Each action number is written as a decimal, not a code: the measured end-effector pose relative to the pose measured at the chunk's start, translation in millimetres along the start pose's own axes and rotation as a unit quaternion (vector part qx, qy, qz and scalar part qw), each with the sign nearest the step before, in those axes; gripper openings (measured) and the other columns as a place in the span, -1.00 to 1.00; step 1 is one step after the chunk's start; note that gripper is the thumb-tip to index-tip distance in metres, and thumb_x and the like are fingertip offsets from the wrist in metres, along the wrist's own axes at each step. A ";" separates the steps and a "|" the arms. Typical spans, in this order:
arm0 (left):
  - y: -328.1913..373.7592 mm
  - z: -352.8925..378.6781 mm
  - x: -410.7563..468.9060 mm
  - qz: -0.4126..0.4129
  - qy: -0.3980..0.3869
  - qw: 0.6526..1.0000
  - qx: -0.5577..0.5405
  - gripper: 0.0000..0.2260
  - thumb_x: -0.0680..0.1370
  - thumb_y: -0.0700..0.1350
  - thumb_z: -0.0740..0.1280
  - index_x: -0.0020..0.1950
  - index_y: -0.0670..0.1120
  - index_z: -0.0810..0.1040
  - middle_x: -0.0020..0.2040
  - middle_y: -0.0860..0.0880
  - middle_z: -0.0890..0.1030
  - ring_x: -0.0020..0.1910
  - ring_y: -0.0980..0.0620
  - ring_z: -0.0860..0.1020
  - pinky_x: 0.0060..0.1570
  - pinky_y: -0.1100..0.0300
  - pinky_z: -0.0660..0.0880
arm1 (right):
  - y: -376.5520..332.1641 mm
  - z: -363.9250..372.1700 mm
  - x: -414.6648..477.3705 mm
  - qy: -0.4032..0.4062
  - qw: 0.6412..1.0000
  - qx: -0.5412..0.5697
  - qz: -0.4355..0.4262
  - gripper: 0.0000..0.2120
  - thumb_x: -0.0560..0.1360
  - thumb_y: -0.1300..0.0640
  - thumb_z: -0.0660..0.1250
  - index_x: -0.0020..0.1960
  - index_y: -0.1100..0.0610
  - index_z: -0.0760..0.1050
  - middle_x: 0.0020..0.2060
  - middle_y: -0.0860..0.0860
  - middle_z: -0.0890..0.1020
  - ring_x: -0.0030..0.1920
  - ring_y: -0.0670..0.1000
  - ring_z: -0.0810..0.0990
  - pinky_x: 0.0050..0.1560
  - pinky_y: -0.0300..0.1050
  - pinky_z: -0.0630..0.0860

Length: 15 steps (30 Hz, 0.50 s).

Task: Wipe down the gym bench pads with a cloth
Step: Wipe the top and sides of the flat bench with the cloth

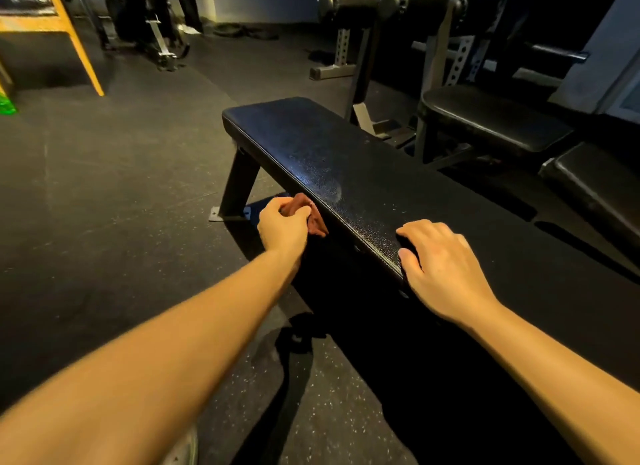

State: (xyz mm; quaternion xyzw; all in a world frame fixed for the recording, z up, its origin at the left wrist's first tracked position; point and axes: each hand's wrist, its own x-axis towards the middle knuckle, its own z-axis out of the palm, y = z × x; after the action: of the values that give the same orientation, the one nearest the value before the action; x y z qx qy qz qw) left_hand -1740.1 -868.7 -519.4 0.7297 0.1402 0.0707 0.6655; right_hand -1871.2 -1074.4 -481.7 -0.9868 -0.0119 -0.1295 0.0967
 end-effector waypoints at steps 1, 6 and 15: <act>-2.9 5.3 -13.6 -0.004 0.008 1.000 -0.029 -0.85 0.48 -0.15 0.48 0.00 0.07 0.67 -0.03 0.05 0.69 -0.01 0.01 0.66 0.02 0.08 0.60 | -0.6 0.3 0.3 0.001 1.000 0.001 0.000 -0.65 0.65 0.01 0.14 0.36 0.07 0.49 0.29 -0.08 0.53 0.33 0.00 0.42 0.30 0.02 0.31; -23.1 26.1 -125.2 0.047 -0.047 0.984 -0.167 -0.79 0.55 -0.23 0.42 0.00 0.10 0.65 -0.03 0.07 0.72 -0.05 0.03 0.70 -0.31 0.11 0.66 | -1.2 2.2 1.9 0.008 1.000 -0.008 0.012 -0.67 0.65 0.02 0.17 0.36 0.04 0.50 0.31 -0.09 0.53 0.34 -0.01 0.43 0.29 0.02 0.34; -8.5 22.9 -50.8 -0.029 0.055 0.990 -0.123 -0.91 0.59 -0.22 0.36 0.04 -0.05 0.60 -0.19 0.06 0.60 -0.31 0.25 0.63 -0.37 0.33 0.51 | 0.7 5.2 1.1 0.013 1.000 0.009 0.010 -0.68 0.66 0.03 0.18 0.36 0.04 0.51 0.32 -0.12 0.52 0.35 -0.06 0.42 0.33 -0.01 0.31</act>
State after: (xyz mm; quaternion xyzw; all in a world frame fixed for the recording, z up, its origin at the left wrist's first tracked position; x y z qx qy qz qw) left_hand -1782.7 -905.0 -525.9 0.6329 0.1874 0.1082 0.7434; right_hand -1868.8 -1074.0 -486.5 -0.9842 -0.0023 -0.1411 0.1068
